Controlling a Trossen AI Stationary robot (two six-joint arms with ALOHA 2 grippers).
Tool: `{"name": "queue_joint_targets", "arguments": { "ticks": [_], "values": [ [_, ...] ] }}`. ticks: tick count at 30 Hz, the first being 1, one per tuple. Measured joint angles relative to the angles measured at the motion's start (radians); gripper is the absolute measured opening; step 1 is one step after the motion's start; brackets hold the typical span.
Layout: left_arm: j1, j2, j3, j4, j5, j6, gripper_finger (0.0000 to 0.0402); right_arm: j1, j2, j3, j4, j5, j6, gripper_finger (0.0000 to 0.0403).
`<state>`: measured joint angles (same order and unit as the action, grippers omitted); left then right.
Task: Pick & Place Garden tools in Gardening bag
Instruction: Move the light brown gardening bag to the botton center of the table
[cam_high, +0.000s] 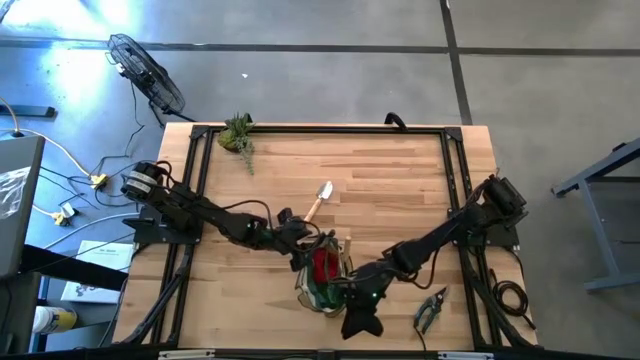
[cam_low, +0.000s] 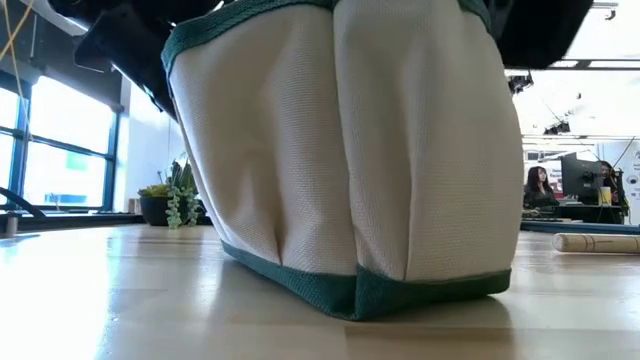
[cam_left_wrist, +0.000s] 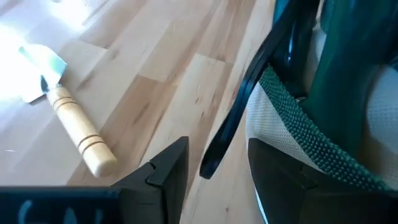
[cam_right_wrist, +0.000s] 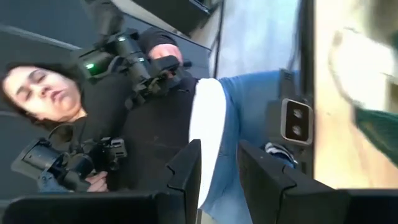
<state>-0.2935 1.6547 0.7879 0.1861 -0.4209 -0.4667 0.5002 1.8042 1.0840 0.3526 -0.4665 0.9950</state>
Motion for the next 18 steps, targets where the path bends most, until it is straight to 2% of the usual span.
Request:
{"name": "queue_joint_targets", "arguments": {
  "ticks": [9,15,18],
  "values": [
    [0.01,0.0,0.0,-0.001,-0.142,0.049,0.0161,0.03,0.0,0.0,0.117,-0.051,-0.017,0.0093],
    [0.059,-0.001,0.0,-0.003,-0.151,0.074,0.0161,0.066,0.0,0.0,0.223,-0.122,-0.126,0.0093],
    [0.073,-0.018,0.0,-0.001,-0.154,0.107,0.0161,0.083,-0.014,0.0,0.217,-0.135,-0.198,0.0093]
  ]
}}
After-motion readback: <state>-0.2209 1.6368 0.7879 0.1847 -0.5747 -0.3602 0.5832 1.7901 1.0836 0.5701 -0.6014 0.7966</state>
